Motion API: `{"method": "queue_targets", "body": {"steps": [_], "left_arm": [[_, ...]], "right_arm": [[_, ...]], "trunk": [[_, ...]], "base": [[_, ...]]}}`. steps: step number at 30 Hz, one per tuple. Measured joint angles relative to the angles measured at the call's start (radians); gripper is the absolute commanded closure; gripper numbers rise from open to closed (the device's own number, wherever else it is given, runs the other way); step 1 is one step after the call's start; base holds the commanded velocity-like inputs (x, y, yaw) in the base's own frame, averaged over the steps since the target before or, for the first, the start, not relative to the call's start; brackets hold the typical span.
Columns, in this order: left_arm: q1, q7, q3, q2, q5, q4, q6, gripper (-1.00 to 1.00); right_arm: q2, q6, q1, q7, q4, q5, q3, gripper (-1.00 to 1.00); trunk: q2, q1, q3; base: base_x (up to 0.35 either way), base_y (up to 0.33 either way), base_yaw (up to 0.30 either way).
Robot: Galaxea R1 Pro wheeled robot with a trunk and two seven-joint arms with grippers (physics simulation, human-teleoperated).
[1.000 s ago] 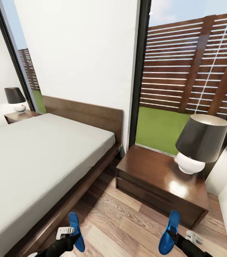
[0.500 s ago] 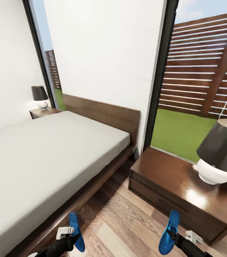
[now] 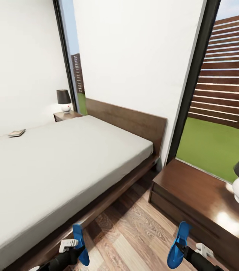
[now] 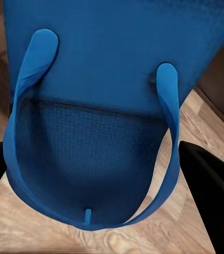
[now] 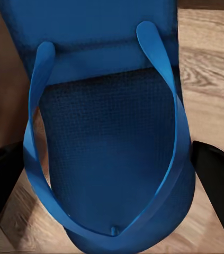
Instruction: In the bedroom, move the book from the bed onto either nightstand, and place the two sandals side by side next to the bed.
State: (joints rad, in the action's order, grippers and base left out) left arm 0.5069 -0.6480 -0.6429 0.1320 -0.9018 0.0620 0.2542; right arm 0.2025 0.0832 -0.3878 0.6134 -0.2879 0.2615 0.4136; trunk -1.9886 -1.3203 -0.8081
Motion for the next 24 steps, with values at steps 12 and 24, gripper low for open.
{"method": "queue_targets", "body": {"steps": [12, 24], "left_arm": [[0.0, 0.0, 0.001, -0.002, 0.0, 0.0, 0.0, 1.0], [0.0, 0.0, 0.002, -0.001, 0.0, 0.0, 0.0, 1.0]], "right_arm": [[0.0, 0.0, 0.0, 0.002, 0.0, 0.001, 0.0, 1.0], [0.001, 0.0, 0.0, 0.003, 0.0, 0.001, 0.0, 1.0]], "trunk": [[0.0, 0.0, 0.0], [0.0, 0.0, 0.0]], "base": [[0.0, -0.098, 0.223], [-0.06, -0.009, 0.006]]}}
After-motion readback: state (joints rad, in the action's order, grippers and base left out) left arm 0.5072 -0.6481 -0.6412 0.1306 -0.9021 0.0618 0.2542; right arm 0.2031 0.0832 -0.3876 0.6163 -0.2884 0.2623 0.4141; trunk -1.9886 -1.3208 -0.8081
